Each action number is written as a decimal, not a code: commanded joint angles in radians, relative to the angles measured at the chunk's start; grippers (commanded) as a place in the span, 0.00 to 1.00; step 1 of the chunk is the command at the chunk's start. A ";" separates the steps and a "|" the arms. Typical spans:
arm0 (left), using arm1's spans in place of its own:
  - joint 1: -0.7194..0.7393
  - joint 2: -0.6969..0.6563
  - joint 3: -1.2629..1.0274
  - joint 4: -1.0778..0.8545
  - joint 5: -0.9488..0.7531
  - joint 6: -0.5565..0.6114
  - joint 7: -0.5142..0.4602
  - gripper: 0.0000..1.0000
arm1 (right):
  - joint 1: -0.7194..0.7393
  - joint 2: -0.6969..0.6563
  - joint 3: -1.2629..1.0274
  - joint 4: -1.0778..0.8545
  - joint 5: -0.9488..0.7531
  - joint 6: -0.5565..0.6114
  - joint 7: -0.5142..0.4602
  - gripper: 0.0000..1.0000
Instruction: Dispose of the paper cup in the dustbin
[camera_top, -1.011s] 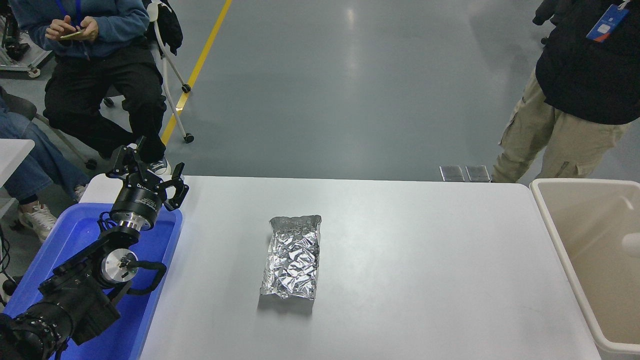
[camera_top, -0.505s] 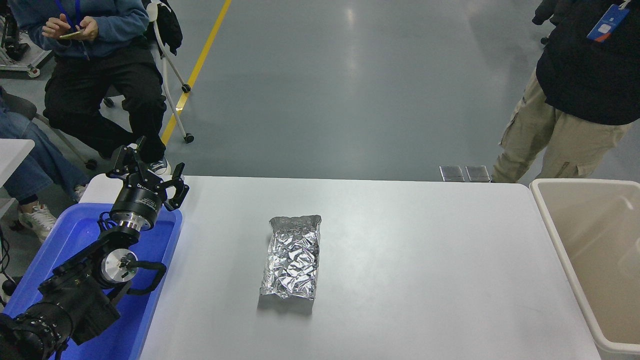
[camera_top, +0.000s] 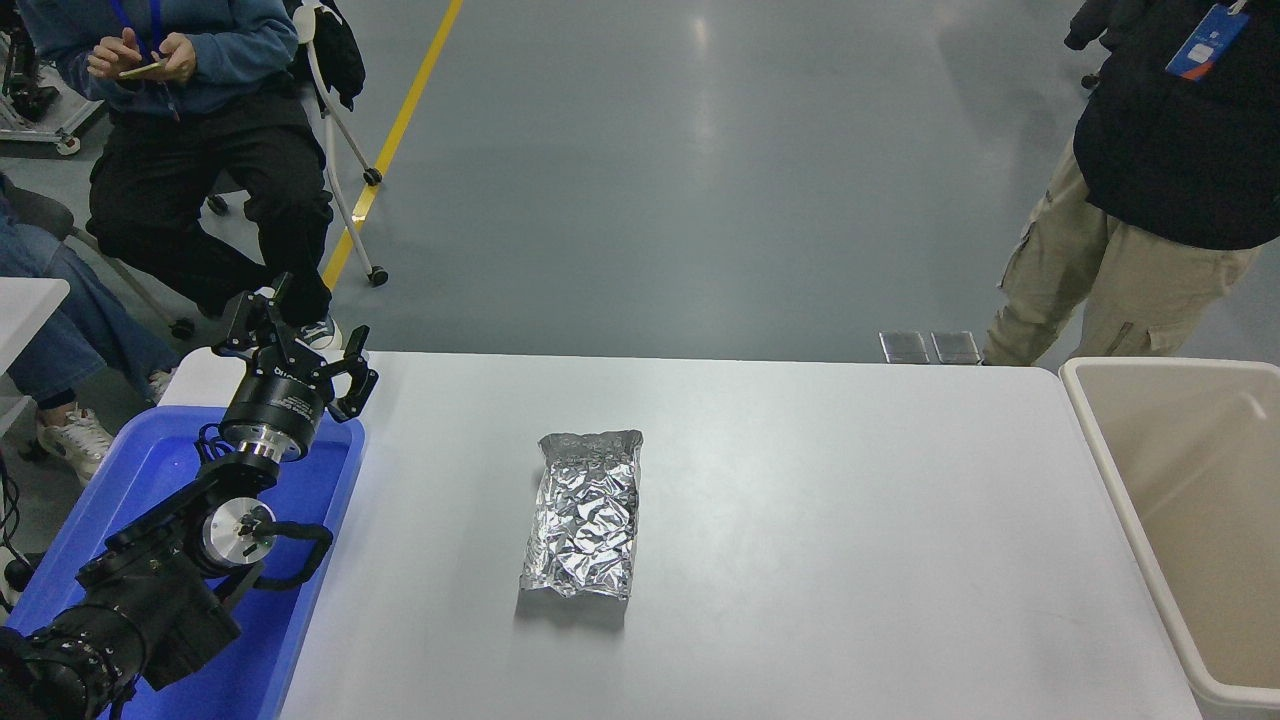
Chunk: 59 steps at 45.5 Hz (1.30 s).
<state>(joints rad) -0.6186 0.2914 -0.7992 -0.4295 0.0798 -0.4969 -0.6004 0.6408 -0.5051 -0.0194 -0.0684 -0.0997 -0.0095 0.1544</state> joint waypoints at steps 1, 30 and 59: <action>0.000 0.000 0.000 0.000 0.000 0.000 -0.001 1.00 | 0.020 0.000 -0.019 0.001 -0.011 0.011 0.004 0.99; -0.001 0.000 0.000 0.000 0.000 0.000 0.001 1.00 | 0.128 -0.069 0.355 0.113 0.077 0.194 0.040 0.99; 0.000 0.000 0.000 0.000 0.000 0.000 0.001 1.00 | -0.130 -0.086 1.049 0.815 0.055 0.236 0.220 0.99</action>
<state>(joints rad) -0.6189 0.2915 -0.7992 -0.4294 0.0798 -0.4958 -0.5998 0.5977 -0.6339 0.8342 0.5632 -0.0365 0.2187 0.2960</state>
